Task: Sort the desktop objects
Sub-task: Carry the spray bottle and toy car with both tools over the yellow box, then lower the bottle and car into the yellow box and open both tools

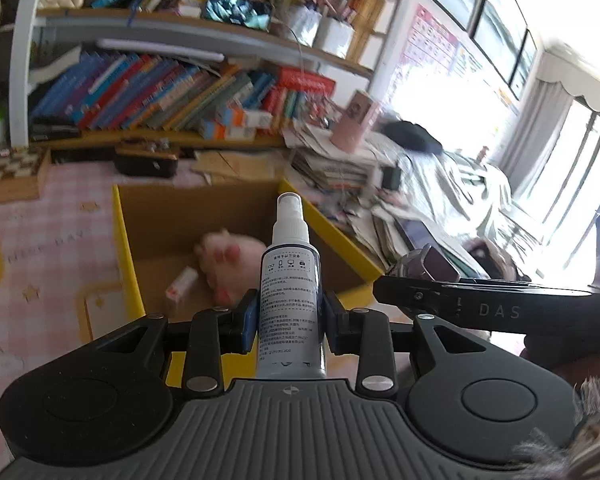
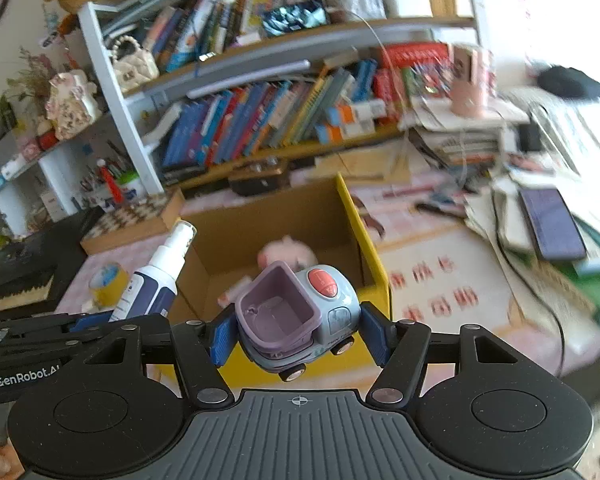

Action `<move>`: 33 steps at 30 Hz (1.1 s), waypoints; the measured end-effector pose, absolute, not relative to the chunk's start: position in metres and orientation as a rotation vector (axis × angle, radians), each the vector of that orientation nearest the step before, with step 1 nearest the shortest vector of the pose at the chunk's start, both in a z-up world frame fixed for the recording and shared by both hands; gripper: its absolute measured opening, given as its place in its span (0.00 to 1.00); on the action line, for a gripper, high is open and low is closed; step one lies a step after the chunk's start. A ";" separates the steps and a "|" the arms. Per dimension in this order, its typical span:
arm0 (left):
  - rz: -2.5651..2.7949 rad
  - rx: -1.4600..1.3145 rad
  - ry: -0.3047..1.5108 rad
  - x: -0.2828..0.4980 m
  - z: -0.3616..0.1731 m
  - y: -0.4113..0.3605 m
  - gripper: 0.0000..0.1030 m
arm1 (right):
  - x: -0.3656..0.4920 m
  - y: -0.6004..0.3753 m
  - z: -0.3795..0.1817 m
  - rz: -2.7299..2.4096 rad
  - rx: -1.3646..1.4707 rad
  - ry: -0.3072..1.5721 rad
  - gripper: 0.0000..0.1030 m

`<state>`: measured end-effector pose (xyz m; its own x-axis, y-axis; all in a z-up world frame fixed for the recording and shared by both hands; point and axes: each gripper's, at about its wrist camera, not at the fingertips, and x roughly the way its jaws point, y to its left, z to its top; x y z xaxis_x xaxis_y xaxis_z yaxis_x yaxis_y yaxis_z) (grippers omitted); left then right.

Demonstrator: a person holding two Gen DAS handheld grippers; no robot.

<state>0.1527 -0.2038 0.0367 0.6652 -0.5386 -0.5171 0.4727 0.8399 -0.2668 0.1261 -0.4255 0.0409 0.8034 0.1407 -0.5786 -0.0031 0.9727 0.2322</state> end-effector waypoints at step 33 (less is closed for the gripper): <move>-0.434 0.097 0.812 0.258 -0.026 -0.248 0.30 | 0.264 -0.387 -0.031 0.401 -0.398 0.866 0.63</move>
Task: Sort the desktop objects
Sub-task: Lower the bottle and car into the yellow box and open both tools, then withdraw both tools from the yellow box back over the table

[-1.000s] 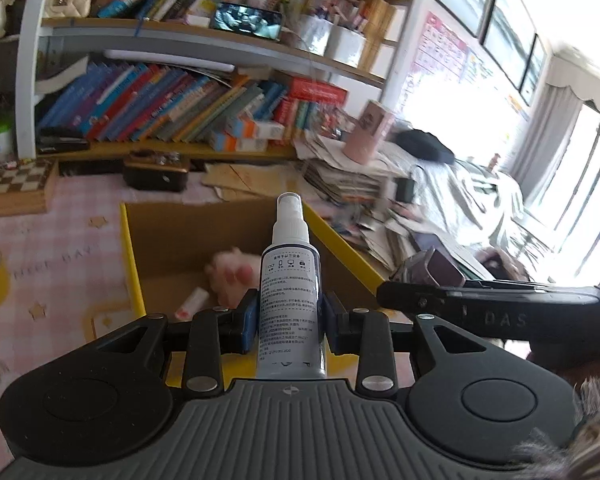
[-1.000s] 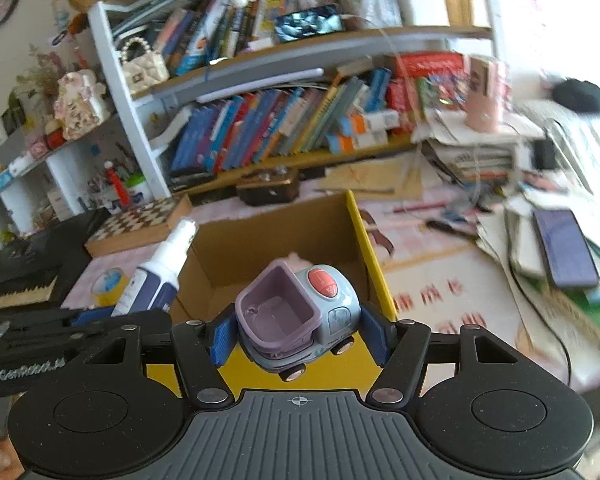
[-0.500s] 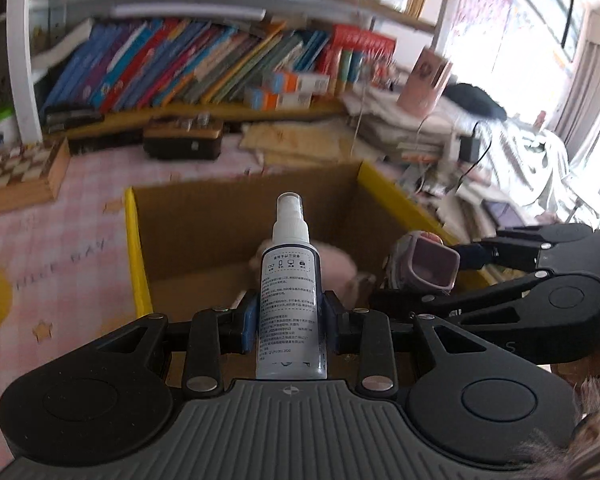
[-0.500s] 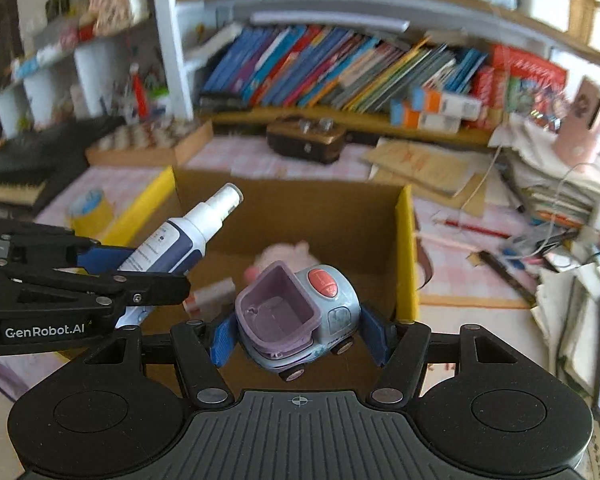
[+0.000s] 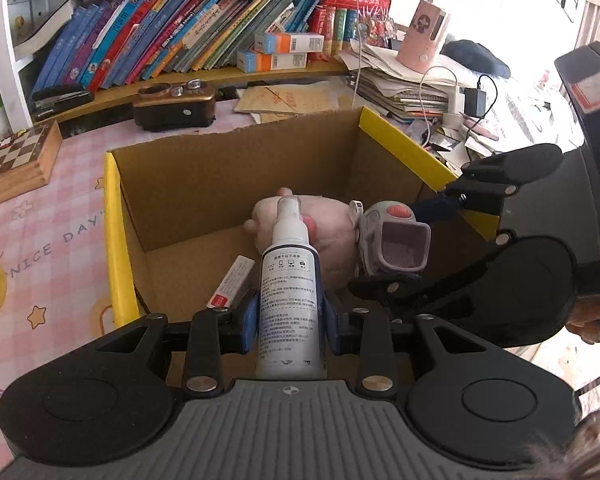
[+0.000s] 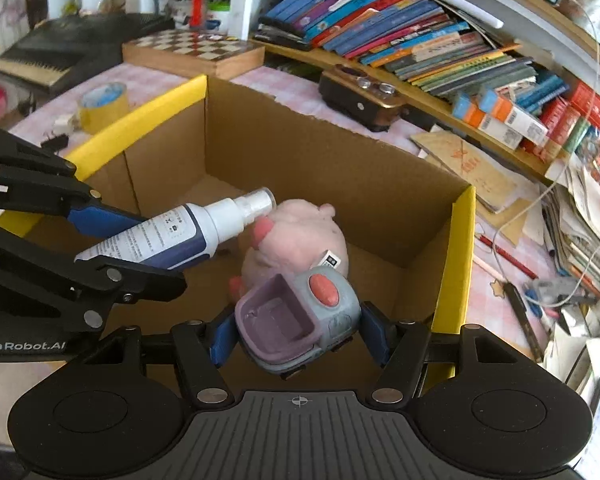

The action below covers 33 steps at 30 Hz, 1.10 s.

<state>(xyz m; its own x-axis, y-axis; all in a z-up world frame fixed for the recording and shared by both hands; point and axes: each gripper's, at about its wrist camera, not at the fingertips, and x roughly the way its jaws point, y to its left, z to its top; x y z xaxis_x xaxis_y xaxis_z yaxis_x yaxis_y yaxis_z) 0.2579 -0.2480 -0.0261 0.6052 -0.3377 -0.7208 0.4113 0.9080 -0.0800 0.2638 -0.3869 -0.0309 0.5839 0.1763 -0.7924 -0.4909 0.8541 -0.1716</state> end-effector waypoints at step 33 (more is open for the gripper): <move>-0.247 -0.064 0.548 0.147 0.024 -0.163 0.96 | 0.157 -0.409 0.018 0.019 0.090 0.675 0.89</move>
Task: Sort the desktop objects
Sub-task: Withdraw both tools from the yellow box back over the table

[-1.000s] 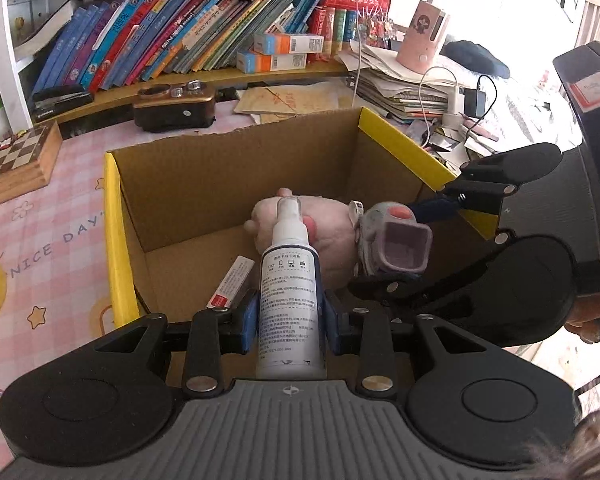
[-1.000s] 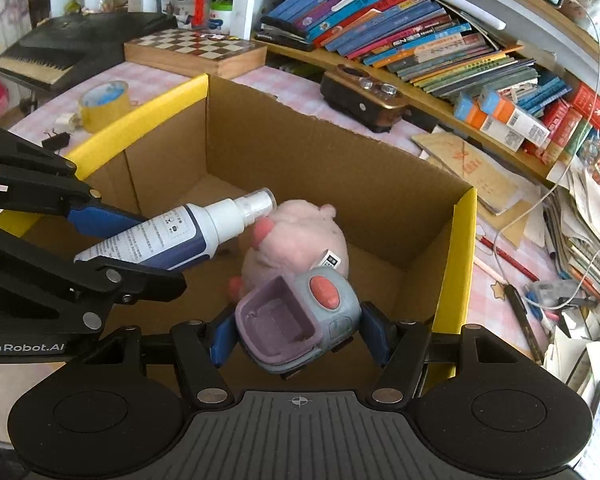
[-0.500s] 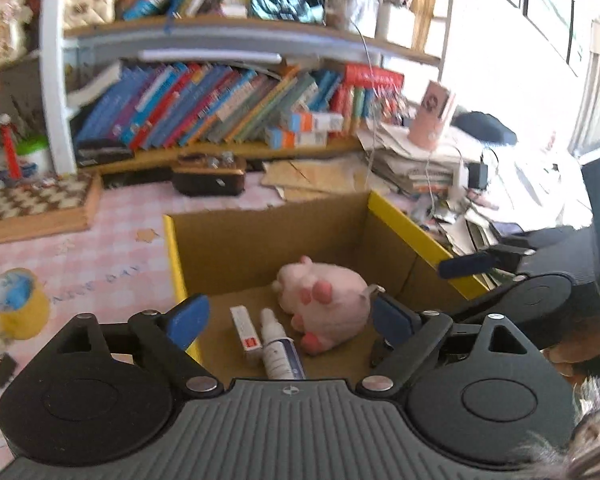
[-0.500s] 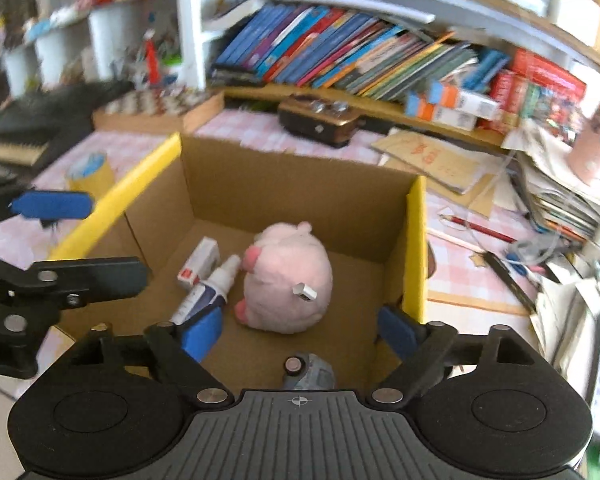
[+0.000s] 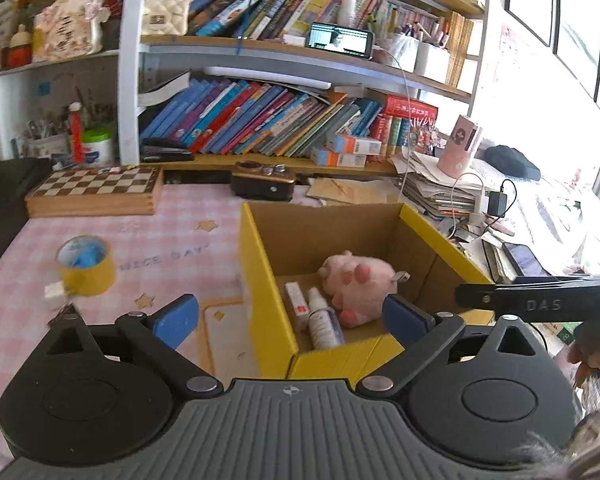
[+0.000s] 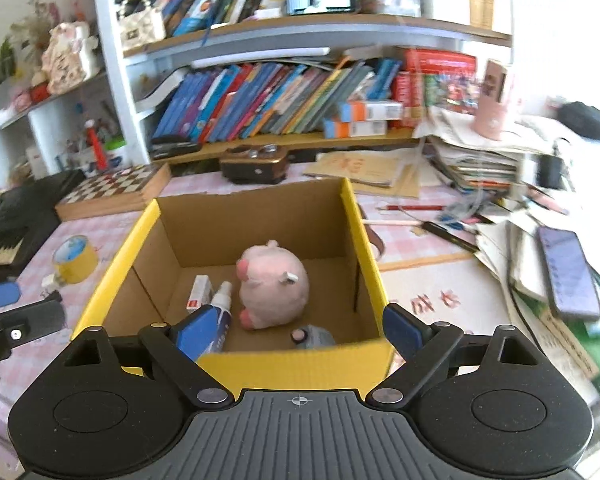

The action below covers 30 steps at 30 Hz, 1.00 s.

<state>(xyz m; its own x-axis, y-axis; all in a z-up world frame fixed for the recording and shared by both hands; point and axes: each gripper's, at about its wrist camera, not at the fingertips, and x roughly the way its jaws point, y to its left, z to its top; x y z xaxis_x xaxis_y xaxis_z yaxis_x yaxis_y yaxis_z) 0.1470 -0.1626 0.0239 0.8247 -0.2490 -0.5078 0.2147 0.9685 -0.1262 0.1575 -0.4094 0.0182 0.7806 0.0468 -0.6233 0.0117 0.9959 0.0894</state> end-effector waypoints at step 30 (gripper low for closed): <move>-0.250 -0.078 0.683 0.075 -0.012 -0.055 1.00 | 0.051 -0.305 -0.015 -0.170 0.180 0.783 0.94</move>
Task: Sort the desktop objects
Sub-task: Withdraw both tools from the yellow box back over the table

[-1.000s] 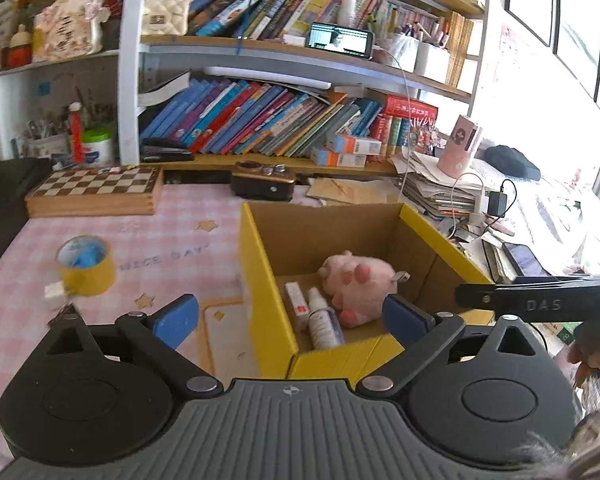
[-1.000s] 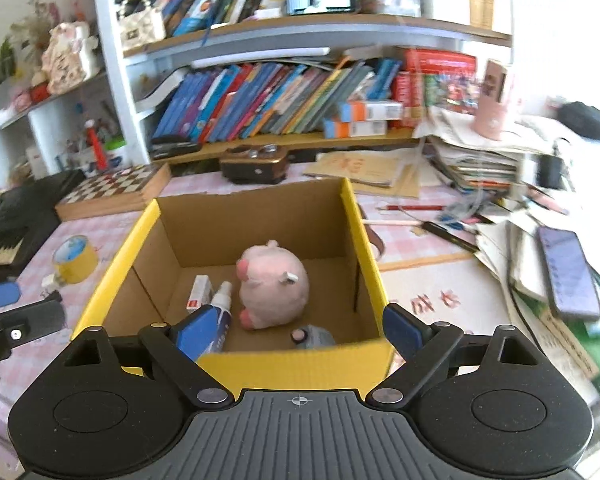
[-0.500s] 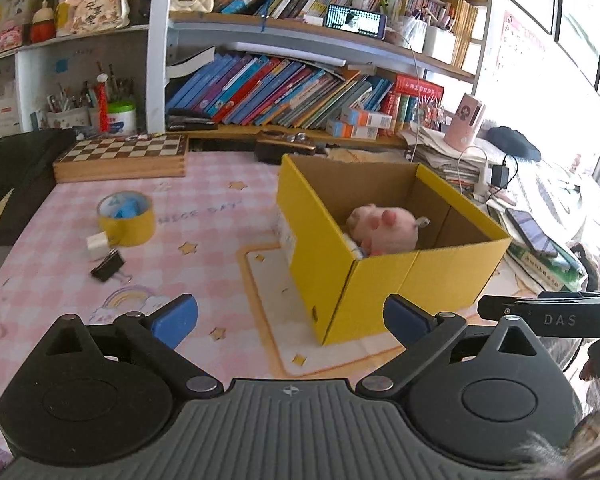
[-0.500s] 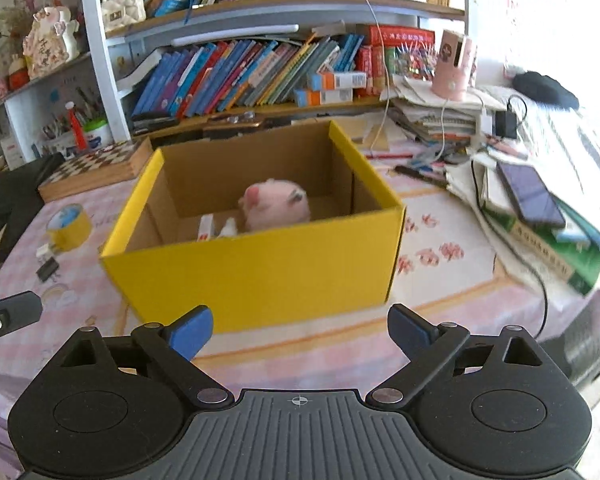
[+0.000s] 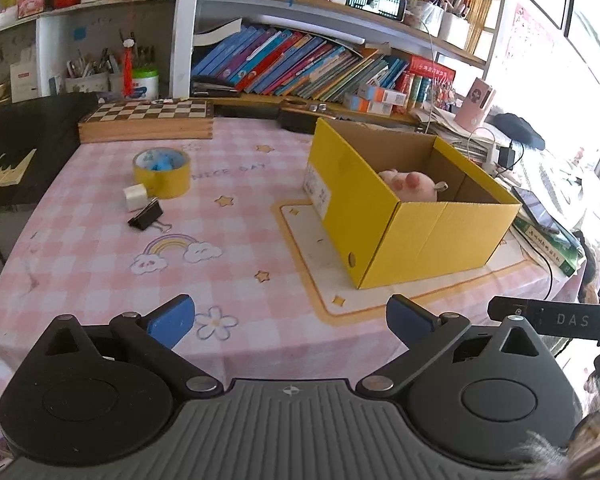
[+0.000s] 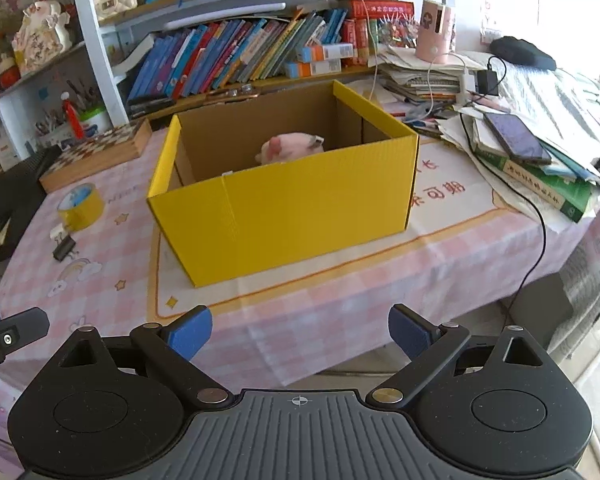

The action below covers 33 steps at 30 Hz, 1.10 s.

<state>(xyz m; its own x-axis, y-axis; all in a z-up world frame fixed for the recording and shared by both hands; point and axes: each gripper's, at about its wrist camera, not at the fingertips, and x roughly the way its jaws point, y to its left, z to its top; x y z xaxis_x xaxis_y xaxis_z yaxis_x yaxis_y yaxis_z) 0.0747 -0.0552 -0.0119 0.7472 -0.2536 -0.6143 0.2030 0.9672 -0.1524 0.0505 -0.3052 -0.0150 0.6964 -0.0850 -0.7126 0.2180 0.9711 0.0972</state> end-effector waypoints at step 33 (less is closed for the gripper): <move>-0.250 -0.055 0.723 0.049 -0.023 0.018 1.00 | 0.039 -0.202 -0.029 -0.042 0.094 0.850 0.95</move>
